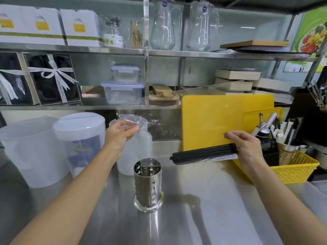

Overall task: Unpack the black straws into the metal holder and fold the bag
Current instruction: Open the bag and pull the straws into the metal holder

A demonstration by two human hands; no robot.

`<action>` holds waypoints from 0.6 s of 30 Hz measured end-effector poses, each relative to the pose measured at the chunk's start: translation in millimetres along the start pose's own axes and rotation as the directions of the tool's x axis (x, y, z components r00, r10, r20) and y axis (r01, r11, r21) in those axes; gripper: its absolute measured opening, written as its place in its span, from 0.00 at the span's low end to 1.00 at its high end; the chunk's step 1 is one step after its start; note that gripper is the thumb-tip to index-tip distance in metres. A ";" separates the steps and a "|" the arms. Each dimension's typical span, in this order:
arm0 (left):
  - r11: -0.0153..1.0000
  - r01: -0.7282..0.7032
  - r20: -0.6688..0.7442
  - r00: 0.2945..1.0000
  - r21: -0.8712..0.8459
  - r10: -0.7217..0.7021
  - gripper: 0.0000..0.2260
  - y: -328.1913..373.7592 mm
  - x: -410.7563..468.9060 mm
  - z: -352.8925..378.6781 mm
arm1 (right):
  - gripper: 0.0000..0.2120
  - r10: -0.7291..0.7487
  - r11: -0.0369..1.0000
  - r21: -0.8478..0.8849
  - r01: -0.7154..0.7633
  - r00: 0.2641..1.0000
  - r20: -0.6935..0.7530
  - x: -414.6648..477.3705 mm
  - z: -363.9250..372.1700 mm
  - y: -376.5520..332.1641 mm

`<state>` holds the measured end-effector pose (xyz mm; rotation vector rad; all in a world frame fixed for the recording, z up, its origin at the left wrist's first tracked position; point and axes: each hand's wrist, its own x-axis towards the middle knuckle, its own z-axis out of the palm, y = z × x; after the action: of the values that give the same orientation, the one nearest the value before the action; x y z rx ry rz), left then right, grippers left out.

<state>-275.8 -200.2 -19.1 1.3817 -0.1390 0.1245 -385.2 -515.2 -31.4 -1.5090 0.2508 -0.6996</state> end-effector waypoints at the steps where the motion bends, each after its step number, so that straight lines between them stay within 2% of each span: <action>1: 1.000 0.014 -0.007 1.000 -0.008 -0.014 0.10 -0.1 0.9 -1.1 | 0.03 -0.001 1.000 -0.017 0.002 1.000 0.008 1.6 2.4 -1.6; 7: 0.999 0.031 -0.016 0.999 0.012 -0.031 0.08 2.9 4.9 -9.8 | 0.05 -0.019 0.994 -0.108 0.027 0.997 0.071 12.9 13.3 -17.9; 13: 0.979 0.191 -0.049 0.980 -0.067 -0.195 0.05 -19.0 7.8 -32.4 | 0.05 -0.020 0.976 -0.211 0.044 0.993 0.114 16.8 29.2 -24.4; 18: 0.968 0.233 -0.088 0.967 -0.091 -0.241 0.03 -34.0 8.2 -51.1 | 0.06 -0.047 0.951 -0.294 0.095 0.985 0.166 24.1 51.1 -36.6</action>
<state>-260.8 -156.1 -59.9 1.2991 0.1031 -0.0131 -347.2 -483.6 14.3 -1.8641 0.1894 -0.6137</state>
